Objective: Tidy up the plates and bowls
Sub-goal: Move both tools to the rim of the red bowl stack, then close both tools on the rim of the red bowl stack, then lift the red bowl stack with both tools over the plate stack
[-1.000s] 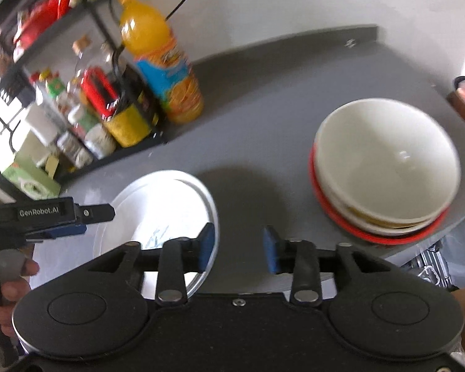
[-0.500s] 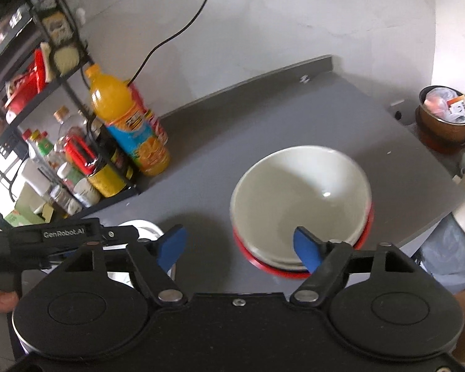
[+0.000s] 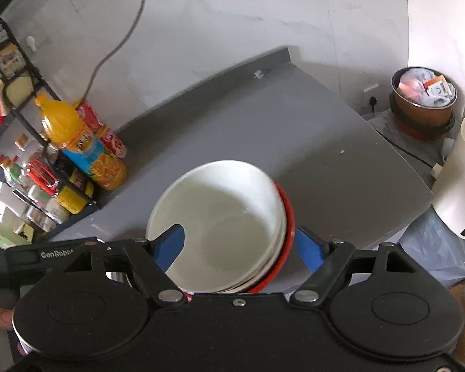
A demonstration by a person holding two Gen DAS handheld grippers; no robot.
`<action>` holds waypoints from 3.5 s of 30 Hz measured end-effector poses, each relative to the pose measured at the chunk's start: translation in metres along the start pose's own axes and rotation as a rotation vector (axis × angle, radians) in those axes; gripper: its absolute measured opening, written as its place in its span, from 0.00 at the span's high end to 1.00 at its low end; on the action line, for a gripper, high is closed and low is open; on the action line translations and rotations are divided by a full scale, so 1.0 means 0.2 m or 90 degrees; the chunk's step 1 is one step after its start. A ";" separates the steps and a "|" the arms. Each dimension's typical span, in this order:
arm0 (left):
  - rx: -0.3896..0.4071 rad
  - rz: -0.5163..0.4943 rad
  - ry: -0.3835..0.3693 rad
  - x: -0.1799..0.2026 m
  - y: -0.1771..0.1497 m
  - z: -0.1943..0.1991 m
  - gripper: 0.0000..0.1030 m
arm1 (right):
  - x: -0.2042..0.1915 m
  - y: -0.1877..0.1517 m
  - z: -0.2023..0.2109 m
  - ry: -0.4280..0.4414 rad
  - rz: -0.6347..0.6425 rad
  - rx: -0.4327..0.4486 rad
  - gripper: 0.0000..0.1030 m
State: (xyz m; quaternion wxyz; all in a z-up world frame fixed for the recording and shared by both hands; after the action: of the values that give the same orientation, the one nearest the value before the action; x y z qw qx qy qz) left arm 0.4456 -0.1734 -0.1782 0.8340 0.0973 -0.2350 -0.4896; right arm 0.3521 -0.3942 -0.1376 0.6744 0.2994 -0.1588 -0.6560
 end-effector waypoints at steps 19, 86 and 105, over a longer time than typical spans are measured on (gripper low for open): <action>-0.054 0.091 0.043 0.06 -0.04 -0.30 0.29 | 0.20 0.04 -0.36 0.048 -0.013 -0.133 0.26; -0.021 0.142 -0.029 -0.63 0.11 0.20 0.80 | -0.66 0.00 -0.18 0.073 0.045 -0.068 0.70; -0.015 0.188 -0.006 -1.09 0.07 0.31 0.79 | -1.06 -0.15 -0.30 0.091 0.079 -0.103 0.70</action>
State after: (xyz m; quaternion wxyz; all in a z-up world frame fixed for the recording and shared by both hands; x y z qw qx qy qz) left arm 0.3361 0.0267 -0.1832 0.8969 0.0494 -0.2450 -0.3649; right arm 0.3467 -0.1727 -0.1638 0.7454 0.2796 -0.0746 -0.6006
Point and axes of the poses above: each gripper's, at about its wrist camera, not at the fingertips, and z roughly against the way its jaws point, x to its right, y to its top, the point moved 5 cm from there along -z, roughly the way its jaws point, and after that the axes turned 7 degrees about z, right-handed, at the moved point
